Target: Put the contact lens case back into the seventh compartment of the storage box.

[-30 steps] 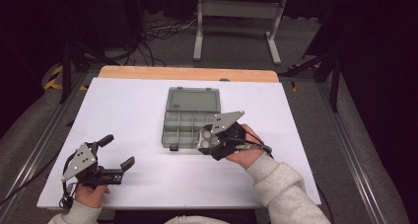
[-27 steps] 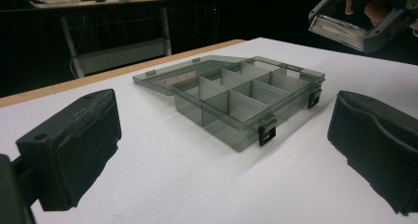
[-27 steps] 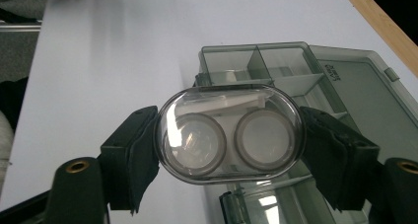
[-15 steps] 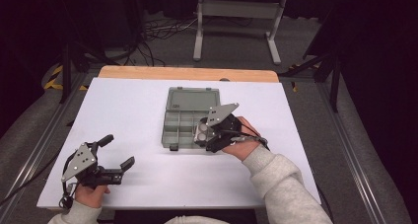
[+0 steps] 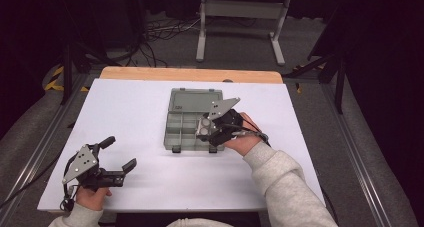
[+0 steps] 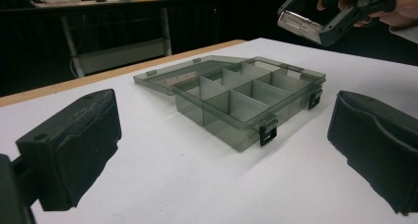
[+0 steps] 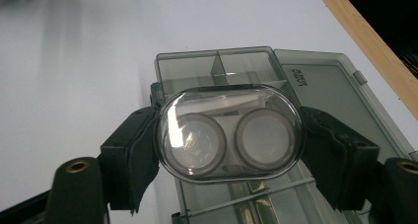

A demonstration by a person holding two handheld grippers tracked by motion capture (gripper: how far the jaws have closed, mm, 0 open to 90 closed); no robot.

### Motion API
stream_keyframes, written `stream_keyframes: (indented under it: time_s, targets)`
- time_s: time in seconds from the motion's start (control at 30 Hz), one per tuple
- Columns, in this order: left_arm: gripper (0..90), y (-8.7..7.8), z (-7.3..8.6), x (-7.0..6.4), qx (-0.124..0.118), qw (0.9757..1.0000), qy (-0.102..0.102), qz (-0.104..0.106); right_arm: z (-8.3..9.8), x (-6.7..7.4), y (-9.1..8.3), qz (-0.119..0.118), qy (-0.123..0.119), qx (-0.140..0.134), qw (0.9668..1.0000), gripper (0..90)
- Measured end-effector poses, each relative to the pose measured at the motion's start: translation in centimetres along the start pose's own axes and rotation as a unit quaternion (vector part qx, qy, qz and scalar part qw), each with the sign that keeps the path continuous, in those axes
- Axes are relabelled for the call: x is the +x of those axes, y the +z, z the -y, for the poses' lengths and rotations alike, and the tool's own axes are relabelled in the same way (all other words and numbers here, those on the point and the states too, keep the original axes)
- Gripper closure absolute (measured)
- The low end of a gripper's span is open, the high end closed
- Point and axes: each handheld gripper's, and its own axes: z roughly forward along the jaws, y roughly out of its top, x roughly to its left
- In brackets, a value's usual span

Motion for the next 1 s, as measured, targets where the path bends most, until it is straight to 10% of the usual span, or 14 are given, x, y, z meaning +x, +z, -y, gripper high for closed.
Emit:
stream_keyframes:
  time_s: [1.0]
  targets:
    - [0.4, 0.0, 0.0, 0.0, -0.002, 1.0000, 0.001, 0.000, 0.7, -2.2, 3.0, 0.008, 0.000, 0.030, 0.9995, 26.7]
